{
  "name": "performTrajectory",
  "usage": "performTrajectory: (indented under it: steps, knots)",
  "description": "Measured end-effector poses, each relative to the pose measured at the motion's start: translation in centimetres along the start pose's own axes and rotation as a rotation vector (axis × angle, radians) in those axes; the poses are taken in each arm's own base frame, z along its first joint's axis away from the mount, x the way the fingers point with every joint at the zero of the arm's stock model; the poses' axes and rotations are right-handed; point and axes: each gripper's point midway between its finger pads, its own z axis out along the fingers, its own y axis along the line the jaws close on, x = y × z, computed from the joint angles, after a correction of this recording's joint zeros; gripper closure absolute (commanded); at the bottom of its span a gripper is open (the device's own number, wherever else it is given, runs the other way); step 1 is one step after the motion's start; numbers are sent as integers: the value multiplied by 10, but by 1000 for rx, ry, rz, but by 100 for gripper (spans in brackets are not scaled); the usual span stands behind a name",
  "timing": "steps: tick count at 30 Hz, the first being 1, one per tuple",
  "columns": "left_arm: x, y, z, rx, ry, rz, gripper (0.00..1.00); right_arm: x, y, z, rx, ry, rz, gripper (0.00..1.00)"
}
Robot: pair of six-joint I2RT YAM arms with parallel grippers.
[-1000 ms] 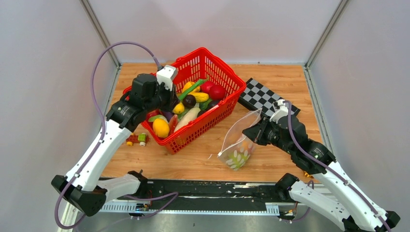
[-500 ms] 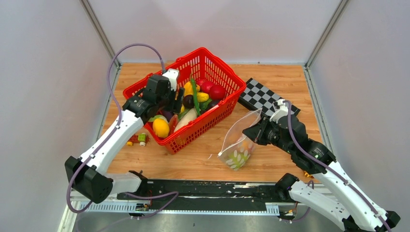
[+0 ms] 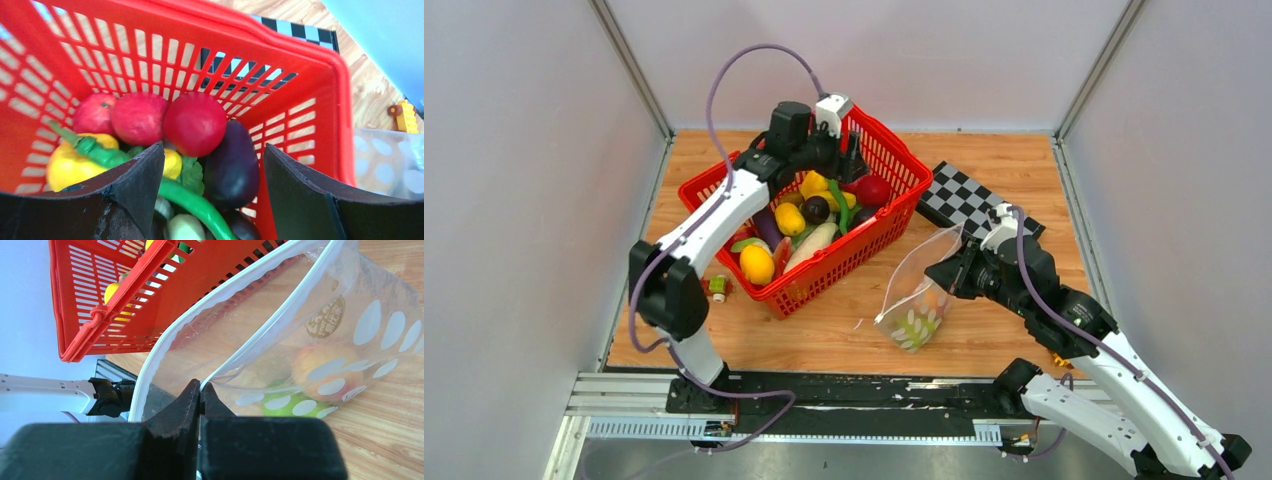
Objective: Place the food in the zip-top bag and seal the zipper
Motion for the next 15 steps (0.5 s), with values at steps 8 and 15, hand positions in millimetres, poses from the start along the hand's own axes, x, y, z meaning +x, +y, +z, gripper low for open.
performTrajectory:
  steps: [8, 15]
  knots:
    - [60, 18, 65, 71, 131, -28, 17, -1, 1, -1, -2, -2, 0, 100]
    - [77, 30, 92, 67, 130, -6, 8, -1, 1, -5, -4, -4, 0, 100]
